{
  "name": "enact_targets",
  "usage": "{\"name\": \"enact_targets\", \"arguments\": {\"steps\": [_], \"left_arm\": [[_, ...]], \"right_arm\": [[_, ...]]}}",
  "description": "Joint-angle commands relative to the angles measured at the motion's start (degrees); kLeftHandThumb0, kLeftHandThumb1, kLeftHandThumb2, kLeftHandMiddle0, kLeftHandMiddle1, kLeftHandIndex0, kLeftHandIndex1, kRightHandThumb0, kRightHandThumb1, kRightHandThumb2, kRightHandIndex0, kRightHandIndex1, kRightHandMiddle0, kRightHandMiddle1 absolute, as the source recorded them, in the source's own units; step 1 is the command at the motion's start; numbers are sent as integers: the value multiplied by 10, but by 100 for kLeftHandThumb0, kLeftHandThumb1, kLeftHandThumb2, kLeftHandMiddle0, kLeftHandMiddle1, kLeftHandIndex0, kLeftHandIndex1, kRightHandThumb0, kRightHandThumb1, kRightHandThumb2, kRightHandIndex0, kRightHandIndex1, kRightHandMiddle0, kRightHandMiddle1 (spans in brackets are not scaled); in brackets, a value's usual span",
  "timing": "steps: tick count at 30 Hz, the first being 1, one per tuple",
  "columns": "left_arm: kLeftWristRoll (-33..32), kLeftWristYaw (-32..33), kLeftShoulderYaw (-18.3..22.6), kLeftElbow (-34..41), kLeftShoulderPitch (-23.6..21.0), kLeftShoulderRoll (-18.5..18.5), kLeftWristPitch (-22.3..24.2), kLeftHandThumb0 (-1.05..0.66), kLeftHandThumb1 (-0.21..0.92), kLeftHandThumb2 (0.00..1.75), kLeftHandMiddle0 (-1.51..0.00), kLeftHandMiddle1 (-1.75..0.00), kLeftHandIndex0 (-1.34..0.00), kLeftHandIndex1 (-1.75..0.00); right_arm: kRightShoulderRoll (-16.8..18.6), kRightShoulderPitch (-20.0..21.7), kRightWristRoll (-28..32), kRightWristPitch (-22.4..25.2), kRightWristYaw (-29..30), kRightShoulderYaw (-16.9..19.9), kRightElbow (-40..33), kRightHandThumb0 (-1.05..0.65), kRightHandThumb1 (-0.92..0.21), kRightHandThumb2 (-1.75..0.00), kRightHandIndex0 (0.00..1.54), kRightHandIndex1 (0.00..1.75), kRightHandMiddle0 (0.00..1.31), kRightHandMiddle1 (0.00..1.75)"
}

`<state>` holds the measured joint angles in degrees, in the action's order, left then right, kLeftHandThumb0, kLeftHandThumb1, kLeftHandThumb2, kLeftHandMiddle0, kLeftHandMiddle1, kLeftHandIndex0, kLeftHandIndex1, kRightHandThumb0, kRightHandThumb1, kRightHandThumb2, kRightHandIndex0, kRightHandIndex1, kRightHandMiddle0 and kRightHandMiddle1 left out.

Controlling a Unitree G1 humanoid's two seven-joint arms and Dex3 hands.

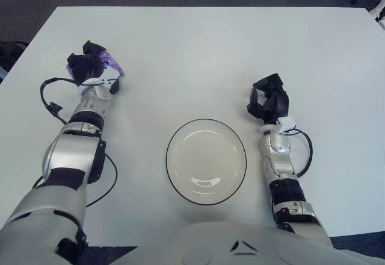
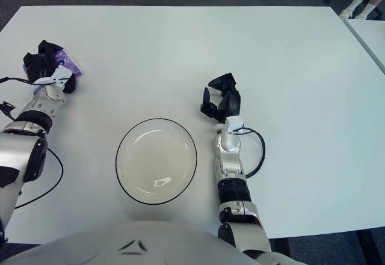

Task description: Put the tissue paper into the plate.

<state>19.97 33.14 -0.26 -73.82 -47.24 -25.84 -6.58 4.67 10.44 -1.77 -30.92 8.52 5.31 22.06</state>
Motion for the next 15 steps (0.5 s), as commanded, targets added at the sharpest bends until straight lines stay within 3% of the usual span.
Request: {"name": "enact_targets", "arguments": {"steps": [1,6,15], "left_arm": [[-69,-6,54,-13,55,51,-34,0,-1,162,-92,-155,-63,-175],[-110,-14,91,10,59,57,-100,0,3,159,-89,-156,-61,-175],[-164,-51,126,52,64,59,-173,0,6,156,-86,-158,-58,-175]], "right_arm": [[-11,-95,3,-6,0,15,74,-41,-57,-100,61,157,41,175],[-11,-94,3,-7,0,14,77,-41,-57,-100,62,157,42,175],[-11,-92,6,-9,-4,12,83,-41,-57,-100,62,156,41,175]]}}
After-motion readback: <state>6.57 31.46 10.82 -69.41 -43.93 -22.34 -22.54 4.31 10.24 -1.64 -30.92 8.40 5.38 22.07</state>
